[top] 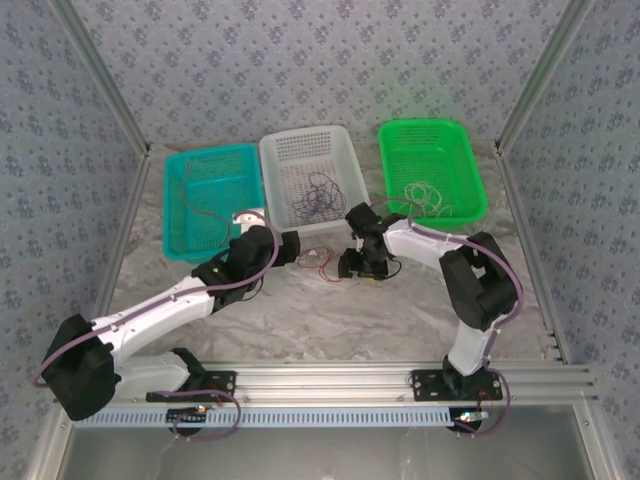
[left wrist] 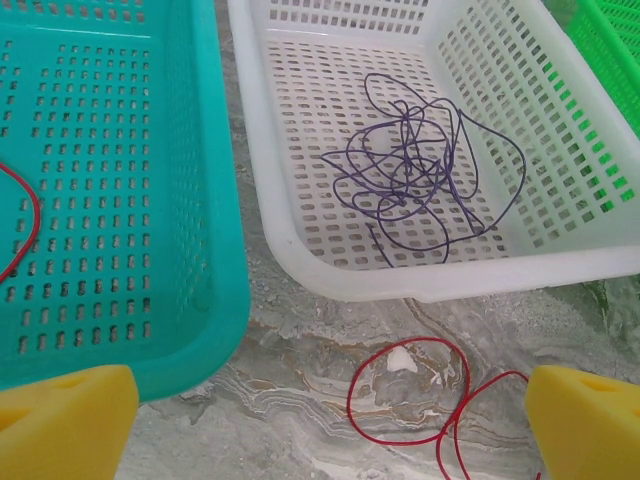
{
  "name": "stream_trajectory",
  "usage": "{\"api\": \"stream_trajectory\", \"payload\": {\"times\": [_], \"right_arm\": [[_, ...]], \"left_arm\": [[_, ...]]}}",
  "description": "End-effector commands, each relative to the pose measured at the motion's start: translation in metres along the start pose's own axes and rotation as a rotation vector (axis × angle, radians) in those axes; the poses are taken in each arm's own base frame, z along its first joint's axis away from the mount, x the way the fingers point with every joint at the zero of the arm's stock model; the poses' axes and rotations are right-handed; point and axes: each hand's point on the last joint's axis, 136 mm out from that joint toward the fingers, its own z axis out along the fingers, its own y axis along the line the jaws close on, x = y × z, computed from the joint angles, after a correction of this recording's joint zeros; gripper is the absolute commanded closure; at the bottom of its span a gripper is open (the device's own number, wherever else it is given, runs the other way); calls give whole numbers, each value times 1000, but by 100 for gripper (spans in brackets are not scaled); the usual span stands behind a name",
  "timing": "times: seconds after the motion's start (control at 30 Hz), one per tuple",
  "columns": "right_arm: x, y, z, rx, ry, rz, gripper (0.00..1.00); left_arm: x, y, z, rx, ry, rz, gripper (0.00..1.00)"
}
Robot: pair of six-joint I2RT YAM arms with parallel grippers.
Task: Untangle the cables
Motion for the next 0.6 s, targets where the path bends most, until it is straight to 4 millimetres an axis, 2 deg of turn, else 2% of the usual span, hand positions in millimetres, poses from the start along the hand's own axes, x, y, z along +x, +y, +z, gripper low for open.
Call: {"api": "stream_trajectory", "payload": {"times": [0.0,0.1,0.17,0.23,0.3,0.43,0.47,0.57], "right_arm": [[0,-6,12,55,20,25,42],[5,-15,21,95,42,18,55],[6,-19,20,111,28,14,75],[4,-21,12,118,-10,7,91],[1,-23,-2,127,-63,-4,100],[-4,-30,-35,148,-180,2,100],[-5,-30,-40,143,-192,6,97],[-3,-15,-41,67,-165,32,57]], "left_arm": [[-7,0,-5,14,-34,-4,1],[-8,2,-6,8,-40,-4,0],[-9,4,-7,5,-46,-6,0],[-10,4,-8,3,-50,-5,1],[-10,4,-8,5,-49,-1,1],[-8,1,-5,14,-41,2,1],[-8,-1,-4,18,-39,3,0],[-7,-5,0,29,-32,2,1]]}}
